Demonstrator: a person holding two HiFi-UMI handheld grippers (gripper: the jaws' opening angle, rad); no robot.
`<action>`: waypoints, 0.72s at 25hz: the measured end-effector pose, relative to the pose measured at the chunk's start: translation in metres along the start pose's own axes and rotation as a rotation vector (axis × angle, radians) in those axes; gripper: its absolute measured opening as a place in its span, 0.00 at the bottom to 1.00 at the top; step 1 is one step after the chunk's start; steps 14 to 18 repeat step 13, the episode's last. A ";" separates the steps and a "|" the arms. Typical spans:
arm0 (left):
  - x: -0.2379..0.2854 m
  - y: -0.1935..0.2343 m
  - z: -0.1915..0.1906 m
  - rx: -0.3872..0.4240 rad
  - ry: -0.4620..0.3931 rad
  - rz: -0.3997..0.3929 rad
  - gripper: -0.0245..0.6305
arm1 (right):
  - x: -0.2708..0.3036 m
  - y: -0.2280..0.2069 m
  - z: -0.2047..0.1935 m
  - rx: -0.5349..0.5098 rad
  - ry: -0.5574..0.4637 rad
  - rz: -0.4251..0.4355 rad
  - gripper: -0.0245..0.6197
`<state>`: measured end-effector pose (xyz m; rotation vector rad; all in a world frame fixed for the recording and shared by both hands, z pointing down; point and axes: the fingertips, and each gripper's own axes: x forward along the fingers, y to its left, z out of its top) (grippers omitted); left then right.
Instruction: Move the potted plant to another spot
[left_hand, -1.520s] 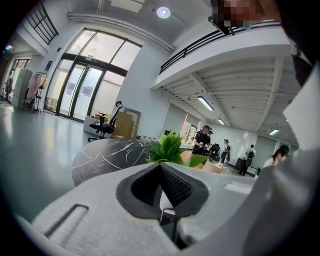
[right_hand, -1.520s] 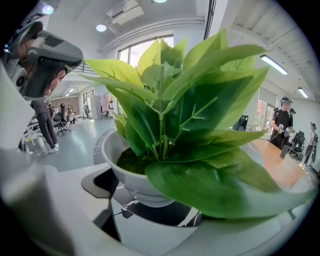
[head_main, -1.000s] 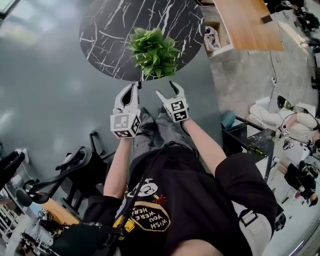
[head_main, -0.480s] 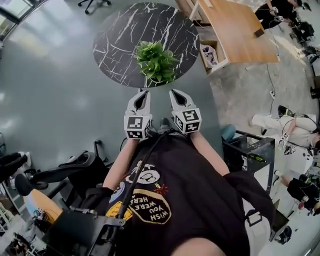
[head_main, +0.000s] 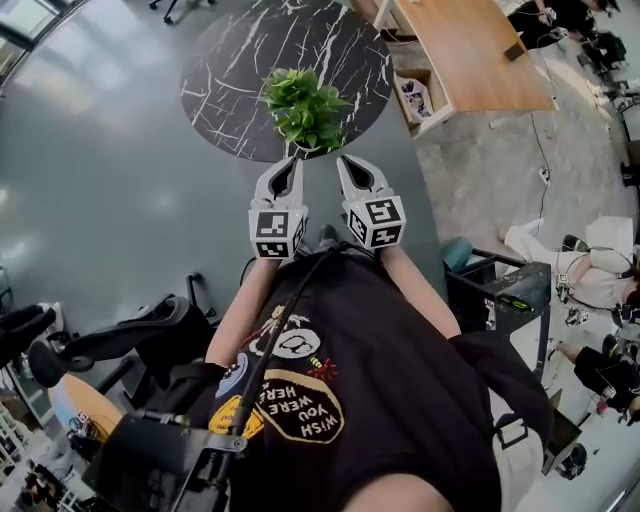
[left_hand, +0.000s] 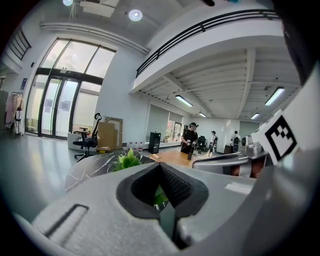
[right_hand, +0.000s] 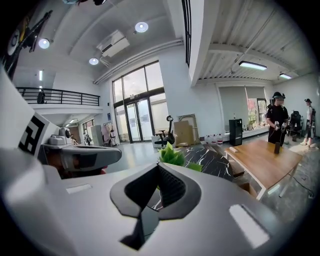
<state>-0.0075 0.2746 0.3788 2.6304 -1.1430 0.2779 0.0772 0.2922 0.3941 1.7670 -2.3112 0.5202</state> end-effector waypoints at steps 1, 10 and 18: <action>0.000 -0.001 0.000 -0.001 0.000 0.001 0.04 | 0.000 0.000 -0.001 0.000 0.001 0.001 0.04; -0.003 -0.004 -0.005 -0.009 0.012 -0.005 0.04 | 0.000 0.008 -0.008 -0.019 0.021 0.003 0.04; -0.004 -0.005 -0.006 -0.003 0.012 -0.013 0.04 | 0.002 0.012 -0.012 -0.019 0.026 0.005 0.04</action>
